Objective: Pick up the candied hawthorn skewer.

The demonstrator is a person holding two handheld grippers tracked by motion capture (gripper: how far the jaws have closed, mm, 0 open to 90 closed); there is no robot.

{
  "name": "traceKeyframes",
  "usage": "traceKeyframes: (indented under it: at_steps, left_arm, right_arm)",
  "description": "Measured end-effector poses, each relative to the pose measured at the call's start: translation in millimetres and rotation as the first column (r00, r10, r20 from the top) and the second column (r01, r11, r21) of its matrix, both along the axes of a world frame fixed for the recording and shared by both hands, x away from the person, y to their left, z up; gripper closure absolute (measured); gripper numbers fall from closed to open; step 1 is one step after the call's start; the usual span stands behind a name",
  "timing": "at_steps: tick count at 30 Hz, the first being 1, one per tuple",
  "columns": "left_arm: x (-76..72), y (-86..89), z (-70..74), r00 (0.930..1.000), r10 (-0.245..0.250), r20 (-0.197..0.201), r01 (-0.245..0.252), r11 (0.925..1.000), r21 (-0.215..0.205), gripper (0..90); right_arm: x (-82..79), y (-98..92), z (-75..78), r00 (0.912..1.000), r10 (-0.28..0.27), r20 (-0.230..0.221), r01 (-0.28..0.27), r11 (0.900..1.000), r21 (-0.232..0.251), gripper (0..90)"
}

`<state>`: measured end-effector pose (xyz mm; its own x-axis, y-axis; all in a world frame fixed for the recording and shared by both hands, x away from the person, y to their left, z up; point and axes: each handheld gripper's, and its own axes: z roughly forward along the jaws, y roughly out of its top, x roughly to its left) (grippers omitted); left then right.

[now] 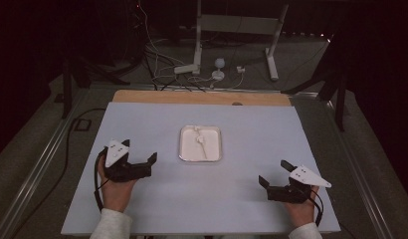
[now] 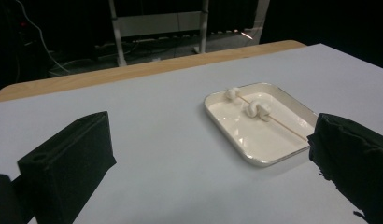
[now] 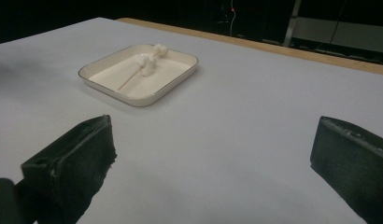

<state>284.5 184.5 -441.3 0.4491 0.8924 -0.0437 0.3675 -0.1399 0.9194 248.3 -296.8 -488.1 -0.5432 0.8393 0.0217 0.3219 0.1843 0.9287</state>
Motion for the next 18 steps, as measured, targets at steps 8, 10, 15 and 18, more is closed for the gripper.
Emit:
traceKeyframes:
  at_steps: [8, 10, 15, 18]
  left_arm:
    - [25.0, -36.0, -0.9, 0.9988, -0.045, -0.019, 0.046, 0.9985, 0.030, 0.5]
    - [30.9, -43.9, -1.7, 0.9983, -0.053, -0.025, 0.054, 0.9978, 0.039, 0.5]
    - [44.4, -61.2, -6.1, 0.9966, -0.073, -0.039, 0.074, 0.9964, 0.040, 0.5]
    - [51.8, -72.4, -10.1, 0.9952, -0.084, -0.049, 0.087, 0.9950, 0.049, 0.5]
  right_arm:
    - [-0.6, -3.1, -1.4, 0.9999, -0.008, -0.008, 0.008, 1.000, 0.001, 0.0]
    - [-0.8, -3.9, -1.3, 0.9999, -0.013, -0.007, 0.013, 1.000, 0.005, 0.0]
    - [-0.7, -4.6, -2.1, 0.9998, -0.017, -0.011, 0.017, 1.000, 0.005, 0.0]
    - [-0.8, -4.3, -2.2, 0.9998, -0.016, -0.011, 0.016, 1.000, 0.004, 0.0]
